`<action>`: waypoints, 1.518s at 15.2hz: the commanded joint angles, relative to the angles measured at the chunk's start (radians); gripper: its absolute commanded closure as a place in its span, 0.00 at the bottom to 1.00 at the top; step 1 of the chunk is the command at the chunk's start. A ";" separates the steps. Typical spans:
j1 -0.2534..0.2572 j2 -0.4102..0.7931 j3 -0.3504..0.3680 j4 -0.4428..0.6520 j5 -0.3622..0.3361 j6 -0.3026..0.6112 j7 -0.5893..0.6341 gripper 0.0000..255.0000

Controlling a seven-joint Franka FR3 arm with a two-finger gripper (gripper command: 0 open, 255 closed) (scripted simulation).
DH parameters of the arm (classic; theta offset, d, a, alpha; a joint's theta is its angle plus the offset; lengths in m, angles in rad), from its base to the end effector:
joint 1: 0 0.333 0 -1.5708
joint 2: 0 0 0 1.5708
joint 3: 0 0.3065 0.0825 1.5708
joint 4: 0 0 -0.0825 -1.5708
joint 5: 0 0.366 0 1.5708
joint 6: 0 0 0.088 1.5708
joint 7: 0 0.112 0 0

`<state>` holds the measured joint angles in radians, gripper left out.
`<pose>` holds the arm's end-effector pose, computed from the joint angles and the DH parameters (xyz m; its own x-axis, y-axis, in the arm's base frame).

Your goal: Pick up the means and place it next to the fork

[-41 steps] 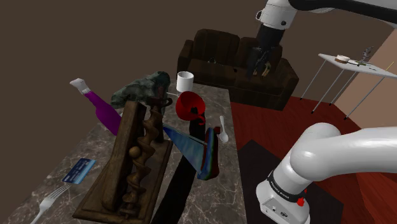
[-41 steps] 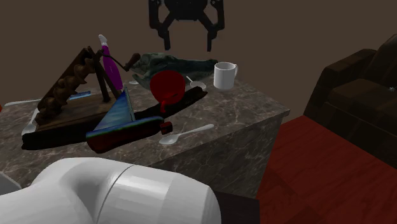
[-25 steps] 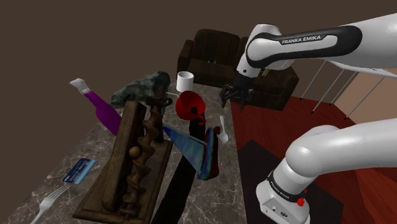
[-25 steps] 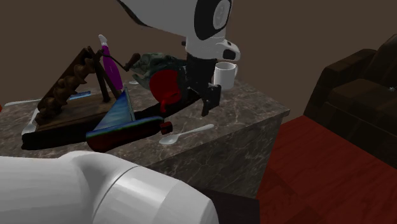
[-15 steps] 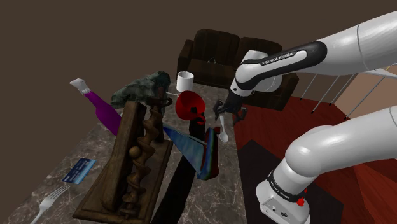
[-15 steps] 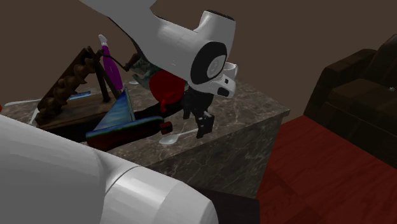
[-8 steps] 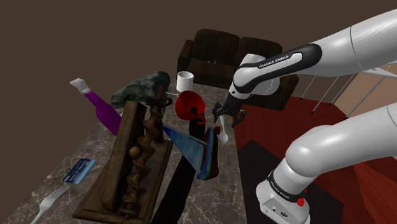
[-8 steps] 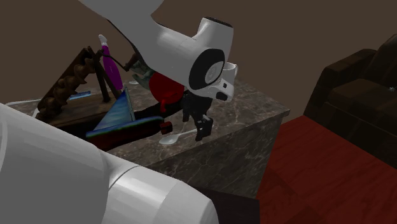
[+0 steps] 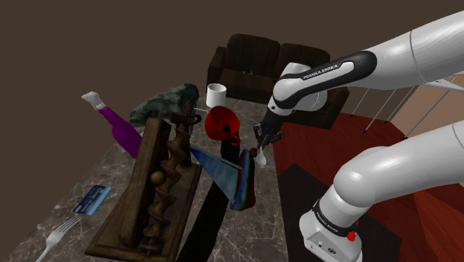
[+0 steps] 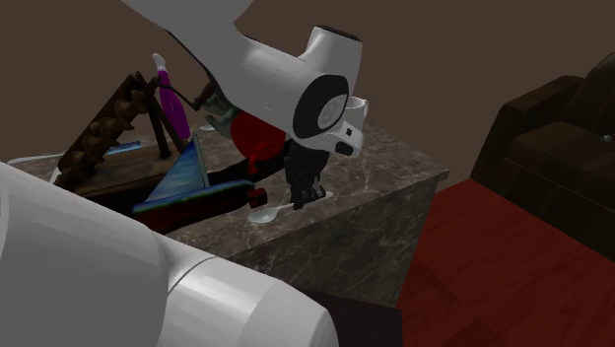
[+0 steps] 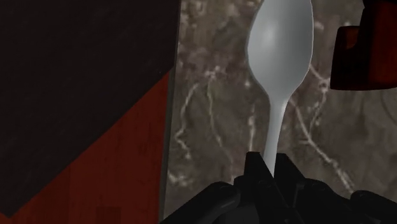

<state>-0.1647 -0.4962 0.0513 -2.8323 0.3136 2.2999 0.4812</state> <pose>0.3310 -0.0320 0.3332 0.6867 -0.7131 -0.1410 -0.7268 -0.6701 -0.1509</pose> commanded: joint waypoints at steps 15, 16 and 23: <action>-0.016 -0.107 -0.001 0.082 -0.037 -0.186 0.045 1.00; -0.017 -0.114 -0.002 0.091 -0.040 -0.202 0.049 1.00; -0.023 -0.155 -0.006 0.155 -0.056 -0.306 0.071 1.00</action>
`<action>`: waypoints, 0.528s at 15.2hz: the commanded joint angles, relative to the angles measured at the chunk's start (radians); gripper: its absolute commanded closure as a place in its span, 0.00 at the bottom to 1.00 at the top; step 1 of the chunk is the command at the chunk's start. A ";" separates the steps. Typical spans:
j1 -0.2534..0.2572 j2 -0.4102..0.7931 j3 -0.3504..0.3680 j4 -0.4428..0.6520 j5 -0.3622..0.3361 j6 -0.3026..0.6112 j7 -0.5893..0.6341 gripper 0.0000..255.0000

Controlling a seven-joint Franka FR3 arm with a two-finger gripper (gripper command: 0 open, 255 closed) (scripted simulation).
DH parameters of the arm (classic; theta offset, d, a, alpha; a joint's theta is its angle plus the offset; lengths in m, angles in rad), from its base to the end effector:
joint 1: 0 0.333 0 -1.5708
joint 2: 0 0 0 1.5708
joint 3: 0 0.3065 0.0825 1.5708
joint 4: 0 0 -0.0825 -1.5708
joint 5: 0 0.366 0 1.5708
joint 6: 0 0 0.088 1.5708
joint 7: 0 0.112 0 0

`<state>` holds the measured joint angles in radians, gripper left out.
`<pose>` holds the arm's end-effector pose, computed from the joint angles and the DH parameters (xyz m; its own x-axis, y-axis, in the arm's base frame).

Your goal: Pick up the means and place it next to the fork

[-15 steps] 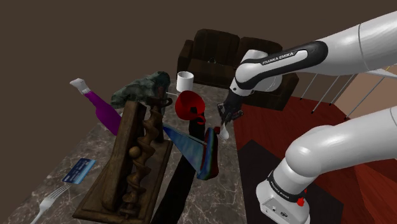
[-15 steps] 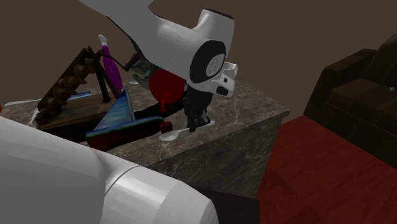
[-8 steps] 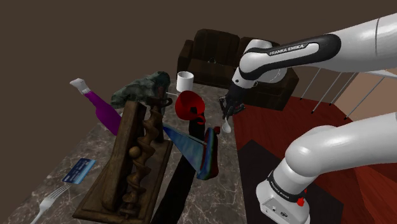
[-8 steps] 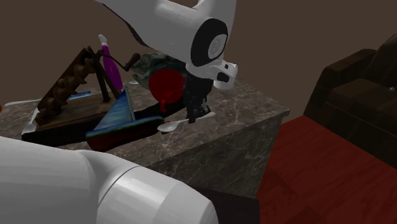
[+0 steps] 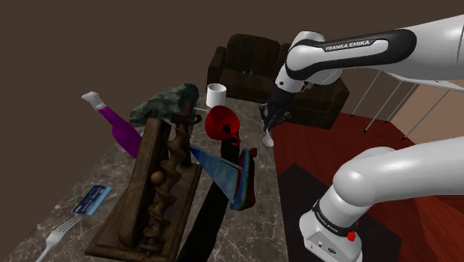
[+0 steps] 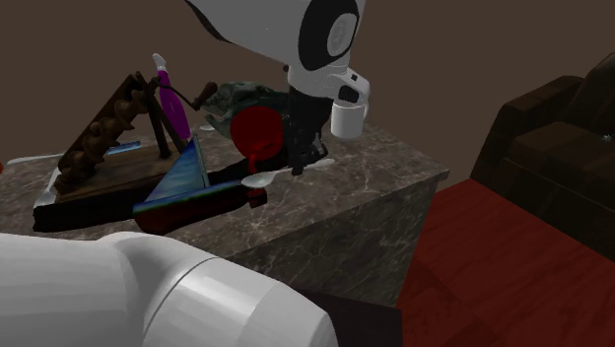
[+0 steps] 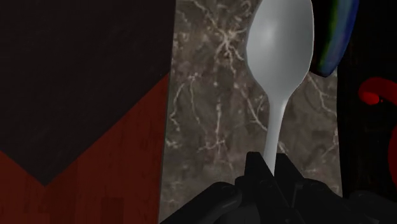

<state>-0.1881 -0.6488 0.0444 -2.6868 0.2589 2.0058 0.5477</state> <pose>0.3289 -0.0315 0.4224 0.6874 -0.7123 -0.1416 -0.7262 -0.6708 -0.1509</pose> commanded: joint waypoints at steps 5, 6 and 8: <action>0.078 -0.076 0.106 -0.037 0.079 -0.010 0.128 1.00; 0.095 -0.086 0.127 -0.043 0.097 -0.008 0.153 1.00; 0.128 -0.102 0.173 -0.050 0.131 -0.004 0.205 1.00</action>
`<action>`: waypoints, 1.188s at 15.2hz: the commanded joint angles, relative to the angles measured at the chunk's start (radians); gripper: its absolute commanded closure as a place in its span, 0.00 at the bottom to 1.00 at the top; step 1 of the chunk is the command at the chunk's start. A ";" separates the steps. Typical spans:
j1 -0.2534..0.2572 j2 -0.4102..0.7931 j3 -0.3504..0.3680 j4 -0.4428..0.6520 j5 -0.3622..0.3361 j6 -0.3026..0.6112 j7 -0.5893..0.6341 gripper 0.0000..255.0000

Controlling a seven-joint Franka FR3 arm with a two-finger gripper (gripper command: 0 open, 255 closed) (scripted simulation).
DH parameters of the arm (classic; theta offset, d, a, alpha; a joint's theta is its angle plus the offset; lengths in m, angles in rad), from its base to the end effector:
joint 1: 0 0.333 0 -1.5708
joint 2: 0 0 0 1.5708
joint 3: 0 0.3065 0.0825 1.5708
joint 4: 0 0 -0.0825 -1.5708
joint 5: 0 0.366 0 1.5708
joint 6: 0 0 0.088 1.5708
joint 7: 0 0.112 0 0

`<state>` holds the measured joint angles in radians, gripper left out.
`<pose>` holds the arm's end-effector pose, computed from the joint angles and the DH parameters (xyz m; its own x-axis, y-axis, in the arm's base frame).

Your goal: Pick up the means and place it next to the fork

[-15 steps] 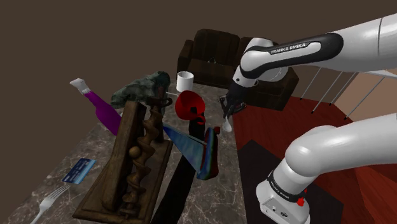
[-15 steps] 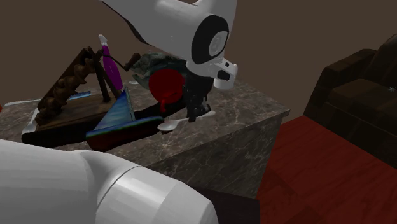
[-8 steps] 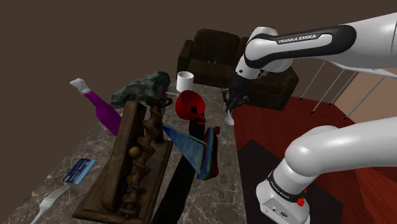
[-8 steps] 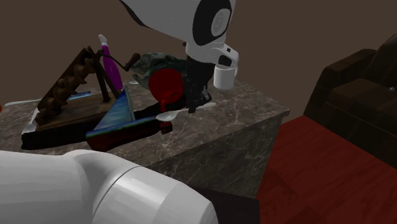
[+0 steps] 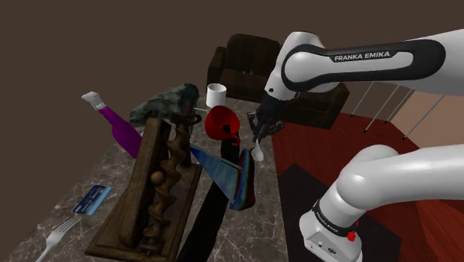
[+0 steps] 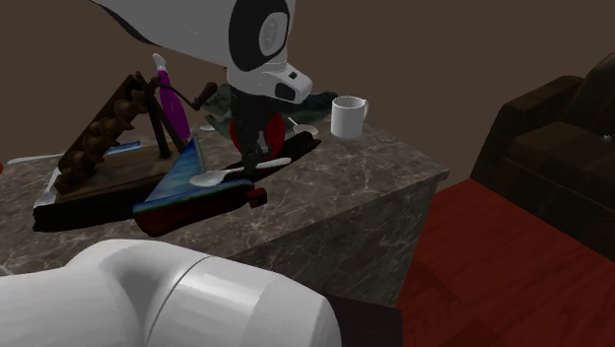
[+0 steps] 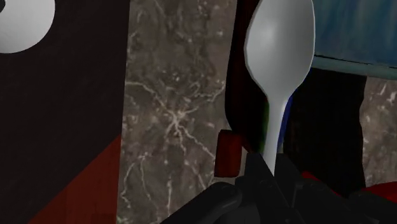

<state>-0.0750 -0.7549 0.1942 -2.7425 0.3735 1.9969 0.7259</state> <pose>0.3068 0.0573 0.4260 0.6883 -0.7115 -0.1413 -0.7253 -0.6718 -0.1503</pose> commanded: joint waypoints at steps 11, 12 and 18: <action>0.168 0.039 0.286 0.064 0.186 0.069 0.311 1.00; 0.176 0.051 0.311 0.078 0.197 0.078 0.337 1.00; 0.197 0.149 0.466 0.179 0.235 0.135 0.492 1.00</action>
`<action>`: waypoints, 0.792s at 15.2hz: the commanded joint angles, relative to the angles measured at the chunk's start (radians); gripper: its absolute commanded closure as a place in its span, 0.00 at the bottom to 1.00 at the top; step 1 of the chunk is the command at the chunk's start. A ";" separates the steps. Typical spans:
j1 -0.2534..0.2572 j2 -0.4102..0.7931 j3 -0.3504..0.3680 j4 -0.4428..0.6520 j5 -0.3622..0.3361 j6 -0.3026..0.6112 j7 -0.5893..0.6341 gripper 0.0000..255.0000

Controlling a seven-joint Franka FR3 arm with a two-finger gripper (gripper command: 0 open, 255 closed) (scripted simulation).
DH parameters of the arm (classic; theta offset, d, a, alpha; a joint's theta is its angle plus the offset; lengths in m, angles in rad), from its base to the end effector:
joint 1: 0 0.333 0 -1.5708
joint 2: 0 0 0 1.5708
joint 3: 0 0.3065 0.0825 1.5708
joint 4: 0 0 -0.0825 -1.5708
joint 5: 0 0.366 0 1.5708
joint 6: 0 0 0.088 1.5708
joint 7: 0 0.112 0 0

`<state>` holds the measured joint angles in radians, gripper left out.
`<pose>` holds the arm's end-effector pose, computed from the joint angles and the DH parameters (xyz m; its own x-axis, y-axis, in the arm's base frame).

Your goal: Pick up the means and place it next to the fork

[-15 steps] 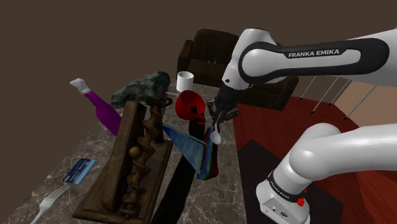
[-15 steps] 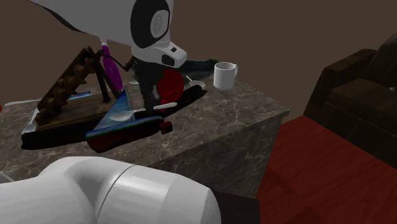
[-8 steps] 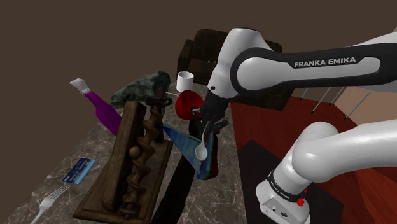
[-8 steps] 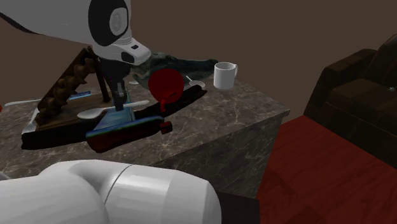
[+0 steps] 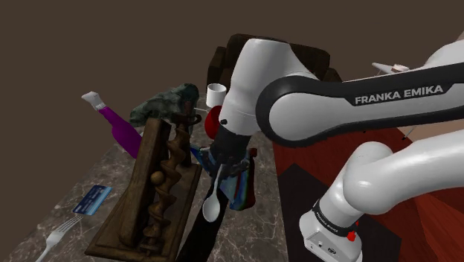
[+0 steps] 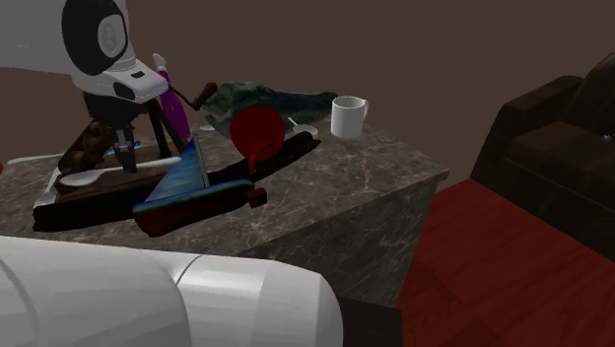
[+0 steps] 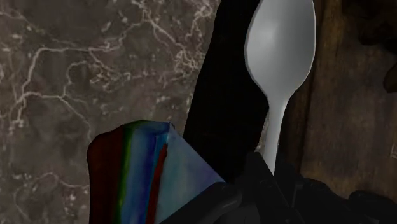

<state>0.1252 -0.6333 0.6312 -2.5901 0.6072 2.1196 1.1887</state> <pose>0.2580 0.2814 0.4263 0.6881 -0.7119 -0.1405 -0.7255 -0.6716 -0.1503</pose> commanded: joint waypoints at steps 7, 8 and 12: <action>-0.045 0.186 0.235 0.188 -0.036 0.085 0.229 1.00; -0.058 0.213 0.268 0.215 -0.052 0.096 0.261 1.00; -0.136 0.341 0.426 0.327 -0.153 0.139 0.411 1.00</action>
<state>0.0082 -0.3248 1.0147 -2.2928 0.4825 2.2461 1.5566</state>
